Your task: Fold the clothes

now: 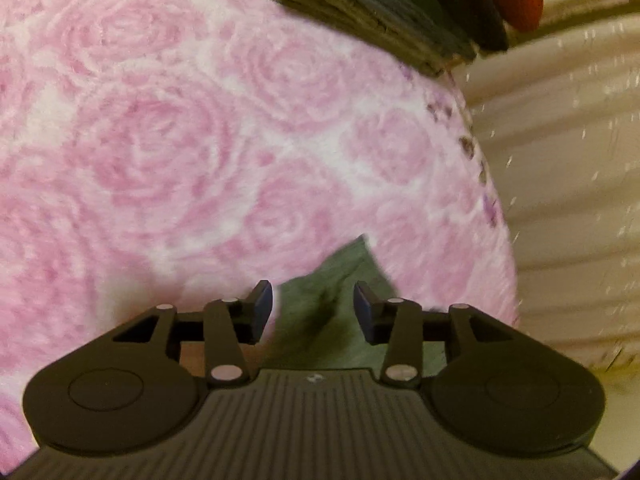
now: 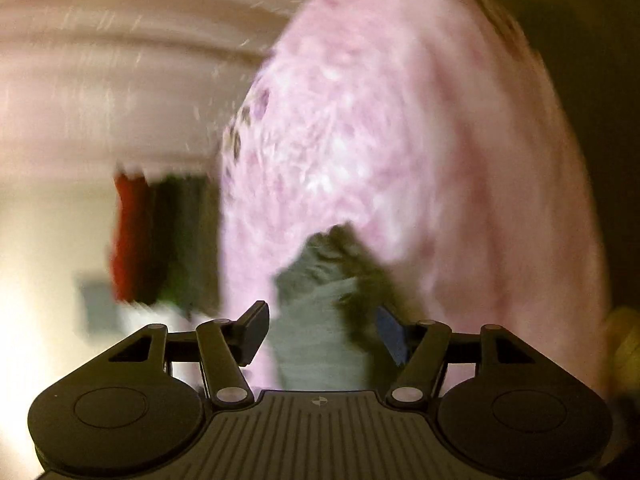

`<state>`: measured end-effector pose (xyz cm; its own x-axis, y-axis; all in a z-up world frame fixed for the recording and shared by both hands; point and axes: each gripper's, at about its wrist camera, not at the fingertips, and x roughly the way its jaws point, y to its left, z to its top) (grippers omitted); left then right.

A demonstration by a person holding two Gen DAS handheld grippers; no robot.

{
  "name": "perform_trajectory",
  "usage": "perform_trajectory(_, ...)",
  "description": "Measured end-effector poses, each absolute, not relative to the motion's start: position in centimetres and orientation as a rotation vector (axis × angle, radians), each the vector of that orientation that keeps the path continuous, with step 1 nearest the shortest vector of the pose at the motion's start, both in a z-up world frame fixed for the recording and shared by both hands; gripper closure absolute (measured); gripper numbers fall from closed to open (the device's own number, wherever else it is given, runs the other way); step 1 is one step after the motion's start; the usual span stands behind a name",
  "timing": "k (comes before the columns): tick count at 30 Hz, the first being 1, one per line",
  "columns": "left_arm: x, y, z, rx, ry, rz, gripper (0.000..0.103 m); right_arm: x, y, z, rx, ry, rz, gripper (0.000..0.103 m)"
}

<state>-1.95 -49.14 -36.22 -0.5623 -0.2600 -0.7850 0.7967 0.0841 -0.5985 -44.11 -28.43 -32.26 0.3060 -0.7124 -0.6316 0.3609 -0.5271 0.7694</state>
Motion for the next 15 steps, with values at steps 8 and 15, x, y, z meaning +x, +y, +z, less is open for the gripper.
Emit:
perform_trajectory(8,-4.6,-50.3,-37.5,0.725,1.371,-1.785,0.057,-41.8,-30.8,-32.8,1.462,-0.012,-1.415,0.051)
perform_trajectory(15,-6.9,-49.8,-37.9,0.783,1.297,-1.92,0.098,-40.4,-30.4,-30.6,1.297,0.133,-1.448,0.098)
